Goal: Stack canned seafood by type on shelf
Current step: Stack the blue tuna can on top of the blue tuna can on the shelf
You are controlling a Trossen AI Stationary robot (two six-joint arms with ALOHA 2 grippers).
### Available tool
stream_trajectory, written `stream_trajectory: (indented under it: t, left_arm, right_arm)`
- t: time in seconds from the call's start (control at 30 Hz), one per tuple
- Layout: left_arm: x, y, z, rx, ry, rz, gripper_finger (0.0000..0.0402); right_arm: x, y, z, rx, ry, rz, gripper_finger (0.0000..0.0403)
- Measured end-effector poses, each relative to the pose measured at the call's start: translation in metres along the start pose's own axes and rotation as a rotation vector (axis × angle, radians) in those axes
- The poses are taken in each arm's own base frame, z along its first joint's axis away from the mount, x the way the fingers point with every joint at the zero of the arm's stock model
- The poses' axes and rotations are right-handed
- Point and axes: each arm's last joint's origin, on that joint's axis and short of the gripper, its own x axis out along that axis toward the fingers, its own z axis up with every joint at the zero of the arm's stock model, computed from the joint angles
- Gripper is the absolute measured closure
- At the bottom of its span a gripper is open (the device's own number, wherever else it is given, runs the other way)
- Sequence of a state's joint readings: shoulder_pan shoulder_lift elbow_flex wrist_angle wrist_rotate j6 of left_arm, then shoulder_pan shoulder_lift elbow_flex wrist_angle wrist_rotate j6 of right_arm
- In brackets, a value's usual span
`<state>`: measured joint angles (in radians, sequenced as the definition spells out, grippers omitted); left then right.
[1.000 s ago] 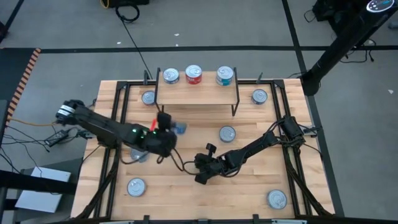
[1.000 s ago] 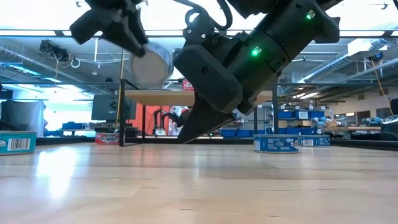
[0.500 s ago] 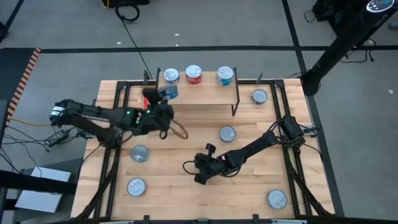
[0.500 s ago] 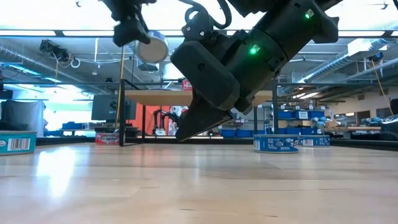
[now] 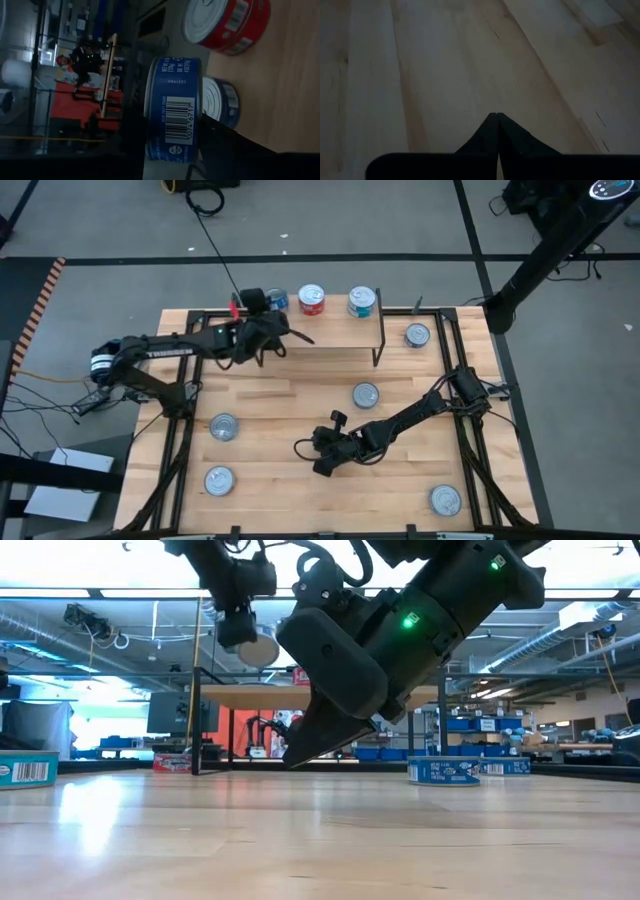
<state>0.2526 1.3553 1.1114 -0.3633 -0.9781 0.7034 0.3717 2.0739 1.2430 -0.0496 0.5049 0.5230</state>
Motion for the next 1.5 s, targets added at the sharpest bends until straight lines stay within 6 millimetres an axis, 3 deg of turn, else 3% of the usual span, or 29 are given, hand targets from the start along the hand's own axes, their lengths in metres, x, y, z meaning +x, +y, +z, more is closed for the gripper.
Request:
stream_trajectory:
  t: [0.27, 0.63, 0.97, 1.23, 1.5]
  left_arm:
    - [0.030, -0.013, 0.003, 0.113, 0.064, 0.003, 0.0252]
    - [0.051, -0.006, -0.008, 0.111, 0.120, 0.001, 0.0252]
    - [0.054, -0.005, -0.009, 0.106, 0.105, -0.021, 0.0252]
    - [0.054, -0.005, -0.010, 0.114, 0.109, -0.025, 0.0175]
    - [0.053, -0.008, -0.012, 0.143, 0.108, -0.069, 0.0165]
  right_arm:
    - [0.000, 0.000, 0.000, -0.001, 0.001, 0.000, 0.0391]
    - [0.000, 0.000, 0.000, -0.002, 0.000, 0.001, 0.0391]
    - [0.000, 0.000, 0.000, -0.002, -0.001, 0.001, 0.0391]
    - [0.000, 0.000, 0.000, -0.002, -0.001, 0.001, 0.0391]
    - [0.000, 0.000, 0.000, -0.002, -0.001, 0.001, 0.0391]
